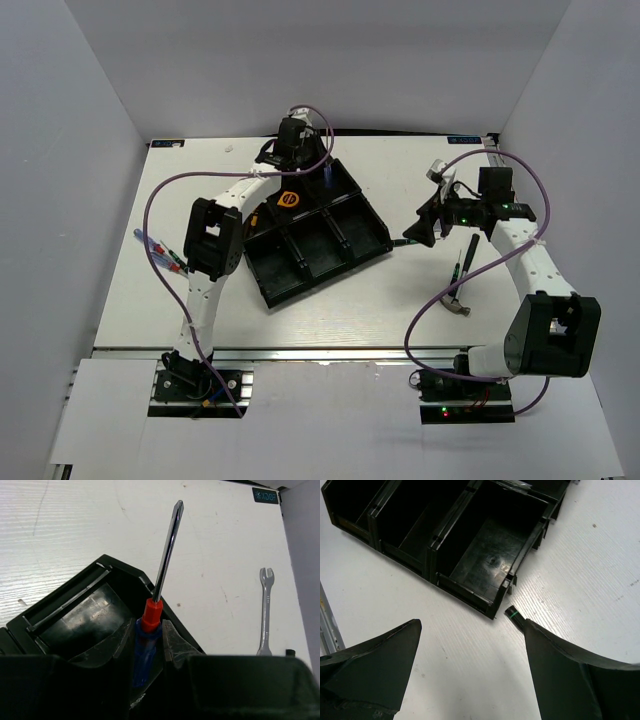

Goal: Sort the tools into containers

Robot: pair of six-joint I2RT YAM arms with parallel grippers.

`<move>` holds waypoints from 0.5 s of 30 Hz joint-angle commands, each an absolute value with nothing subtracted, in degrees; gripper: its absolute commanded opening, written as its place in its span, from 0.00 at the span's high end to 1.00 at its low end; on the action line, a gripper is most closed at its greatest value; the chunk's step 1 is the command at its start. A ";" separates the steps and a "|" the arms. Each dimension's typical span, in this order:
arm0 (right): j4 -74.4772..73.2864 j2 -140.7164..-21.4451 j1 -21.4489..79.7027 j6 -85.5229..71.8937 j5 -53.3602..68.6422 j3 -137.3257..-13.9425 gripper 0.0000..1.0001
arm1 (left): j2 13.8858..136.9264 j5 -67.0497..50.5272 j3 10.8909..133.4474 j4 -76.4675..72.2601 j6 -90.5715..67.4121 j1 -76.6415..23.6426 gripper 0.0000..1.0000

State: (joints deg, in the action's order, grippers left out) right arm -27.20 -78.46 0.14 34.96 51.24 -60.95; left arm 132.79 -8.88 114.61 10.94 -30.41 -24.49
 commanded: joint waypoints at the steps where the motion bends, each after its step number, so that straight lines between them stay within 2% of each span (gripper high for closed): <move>1: -27.25 -77.17 -1.14 35.51 52.65 -60.82 0.11 | 130.96 -7.73 113.30 9.93 -27.69 -24.61 0.90; 3: -27.25 -77.34 -1.14 35.42 52.56 -60.91 0.11 | 130.87 -9.22 112.68 10.54 -27.42 -24.61 0.80; 4: -27.25 -77.43 -1.14 35.42 52.56 -61.00 0.11 | 130.78 -9.75 111.89 10.63 -27.42 -24.61 0.71; 8: -27.25 -77.87 -1.23 35.33 52.56 -61.35 0.11 | 130.08 -10.55 110.57 11.07 -27.25 -24.70 0.59; 13: -27.42 -77.96 -1.23 35.24 52.47 -61.61 0.11 | 128.41 -11.34 110.57 11.86 -26.63 -24.70 0.48; 14: -27.60 -77.78 -1.23 35.42 52.38 -61.61 0.11 | 127.02 -12.12 111.00 11.95 -26.37 -24.70 0.39; 15: -27.60 -77.78 -1.23 35.42 52.38 -61.61 0.11 | 127.00 -12.39 111.01 11.95 -26.19 -24.70 0.39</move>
State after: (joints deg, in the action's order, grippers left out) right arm -27.20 -78.46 -1.06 34.96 51.20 -60.95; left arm 132.70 -10.31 110.61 12.05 -27.42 -24.51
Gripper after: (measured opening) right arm 0.895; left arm 0.590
